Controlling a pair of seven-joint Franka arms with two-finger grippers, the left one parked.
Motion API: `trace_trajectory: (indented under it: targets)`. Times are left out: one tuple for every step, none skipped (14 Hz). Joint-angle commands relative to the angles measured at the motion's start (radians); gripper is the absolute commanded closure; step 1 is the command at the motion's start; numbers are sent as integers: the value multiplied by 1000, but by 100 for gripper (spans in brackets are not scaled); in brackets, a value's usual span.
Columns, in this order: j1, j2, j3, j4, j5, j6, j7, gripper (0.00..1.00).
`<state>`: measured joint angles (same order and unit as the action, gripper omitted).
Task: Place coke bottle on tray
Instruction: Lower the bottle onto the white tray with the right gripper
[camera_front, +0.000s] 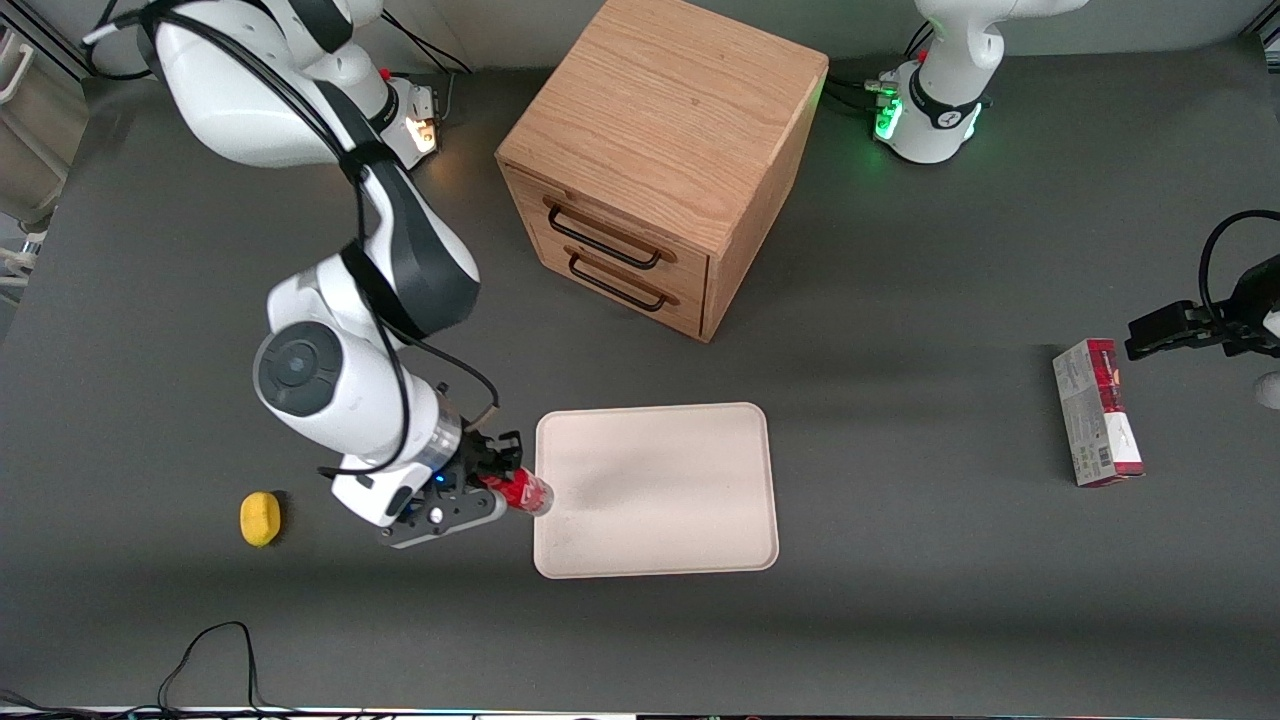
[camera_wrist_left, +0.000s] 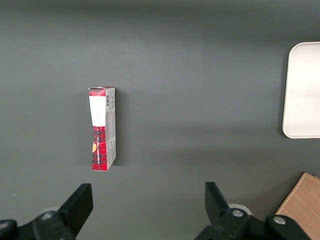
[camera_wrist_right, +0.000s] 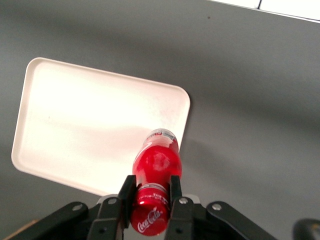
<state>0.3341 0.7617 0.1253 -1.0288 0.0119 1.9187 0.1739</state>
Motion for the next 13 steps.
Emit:
trace_trajectory:
  targets:
    - [14,63,-1,61,-21,58,22,90]
    - [14,79,-1,61,-23,78,13,90]
    - [16,93,-1,61,-35,97,13,90]
    - [25,105,-1,61,-61,112,12,89]
    - [29,116,-1,61,-73,126,13,88]
    - [29,128,-1,58,-73,138,16,87]
    - [31,133,-1,55,-73,148,22,84]
    - [34,142,0,52,-75,158,24,82]
    - [34,146,0,50,-75,164,24,77]
    - [34,151,0,49,-75,164,24,72]
    - [34,153,-1,49,-75,164,24,42]
    - [34,153,0,47,-75,164,24,33]
    - [36,153,-1,47,-76,164,24,1]
